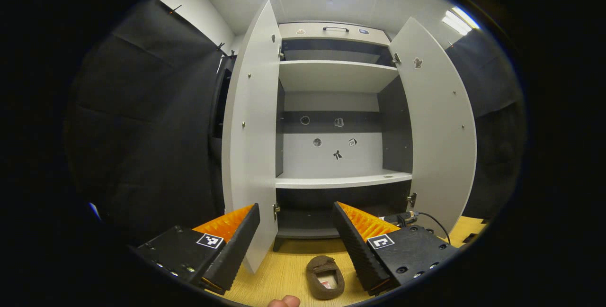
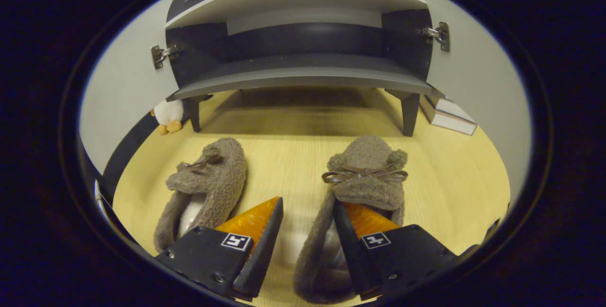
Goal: Grab one shoe with the right hand and put it into the shoe cabinet, grab the other shoe with the left hand and put it into the shoe cabinet; then close the right door with the right hand and the left door with the left hand.
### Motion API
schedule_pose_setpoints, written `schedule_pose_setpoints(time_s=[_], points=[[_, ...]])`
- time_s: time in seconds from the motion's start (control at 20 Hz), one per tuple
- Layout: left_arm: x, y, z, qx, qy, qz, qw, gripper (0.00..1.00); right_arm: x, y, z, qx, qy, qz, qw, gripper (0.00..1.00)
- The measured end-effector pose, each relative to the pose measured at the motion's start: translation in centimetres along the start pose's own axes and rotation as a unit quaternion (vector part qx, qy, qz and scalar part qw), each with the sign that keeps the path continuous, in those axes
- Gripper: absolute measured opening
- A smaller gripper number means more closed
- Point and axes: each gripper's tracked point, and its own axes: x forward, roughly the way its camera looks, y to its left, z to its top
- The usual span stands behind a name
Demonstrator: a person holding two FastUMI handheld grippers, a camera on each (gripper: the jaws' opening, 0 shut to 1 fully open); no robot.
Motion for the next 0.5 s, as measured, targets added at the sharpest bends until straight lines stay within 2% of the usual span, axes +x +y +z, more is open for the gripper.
schedule_pose_setpoints(time_s=[0.15, 0.25, 0.35, 0.4, 0.5], points=[[-0.1, -0.1, -0.2, -0.003, 0.005, -0.002, 1.0, 0.94, 1.1, -1.6, 0.2, -0.017, -0.023, -0.046, 0.999, 0.55], [-0.2, -0.2, -0.3, -0.004, 0.005, -0.003, 1.0, 0.94, 1.1, -2.1, 0.1, -0.032, -0.037, -0.061, 0.997, 0.22], [-0.3, -0.3, -0.3, -0.004, 0.004, -0.004, 1.0, 0.94, 0.8, -2.0, 0.1, -0.017, -0.048, -0.039, 0.998, 0.11], [-0.3, -0.3, -0.3, -0.004, 0.002, -0.004, 1.0, 0.94, 0.3, -2.1, 0.4, -0.007, -0.054, -0.029, 0.998, 0.08], [-0.5, -0.4, -0.4, -0.001, 0.001, -0.005, 1.0, 0.94, -1.3, -3.3, 2.0, -0.015, -0.094, -0.033, 0.995, 0.05]])
